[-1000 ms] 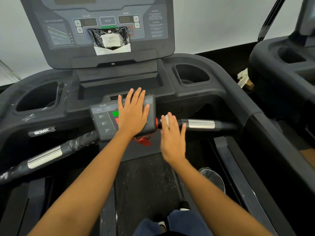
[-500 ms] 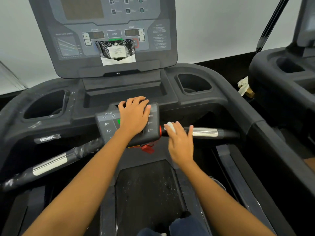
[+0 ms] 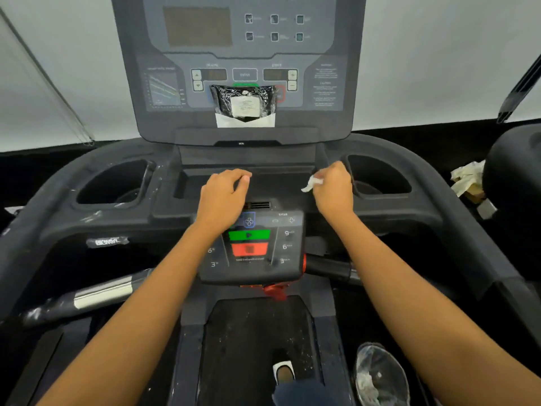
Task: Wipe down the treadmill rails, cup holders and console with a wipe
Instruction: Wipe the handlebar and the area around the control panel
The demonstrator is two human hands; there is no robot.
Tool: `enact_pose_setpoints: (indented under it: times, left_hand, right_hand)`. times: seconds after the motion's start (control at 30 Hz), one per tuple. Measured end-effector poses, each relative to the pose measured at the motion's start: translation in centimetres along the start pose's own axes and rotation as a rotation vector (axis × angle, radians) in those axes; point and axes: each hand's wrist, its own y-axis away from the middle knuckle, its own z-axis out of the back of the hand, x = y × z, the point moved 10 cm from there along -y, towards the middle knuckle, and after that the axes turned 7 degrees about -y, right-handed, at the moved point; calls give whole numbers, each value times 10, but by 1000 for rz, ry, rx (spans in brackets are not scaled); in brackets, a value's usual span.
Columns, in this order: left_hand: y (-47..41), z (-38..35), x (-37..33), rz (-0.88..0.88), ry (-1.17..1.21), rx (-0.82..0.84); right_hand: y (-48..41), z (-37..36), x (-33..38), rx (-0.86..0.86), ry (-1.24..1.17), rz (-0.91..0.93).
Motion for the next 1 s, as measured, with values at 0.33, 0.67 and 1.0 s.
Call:
enact_pose_setpoints:
  times: [0.33, 0.67, 1.0]
  left_hand:
    - [-37, -52, 12, 178, -230, 323]
    - [-34, -55, 55, 441, -95, 389]
    - [-31, -25, 99, 615, 313, 293]
  right_hand:
    - [-41, -103, 58, 295, 78, 87]
    - [-47, -81, 21, 270, 136, 91]
    - [-2, -187, 125, 958, -472, -132]
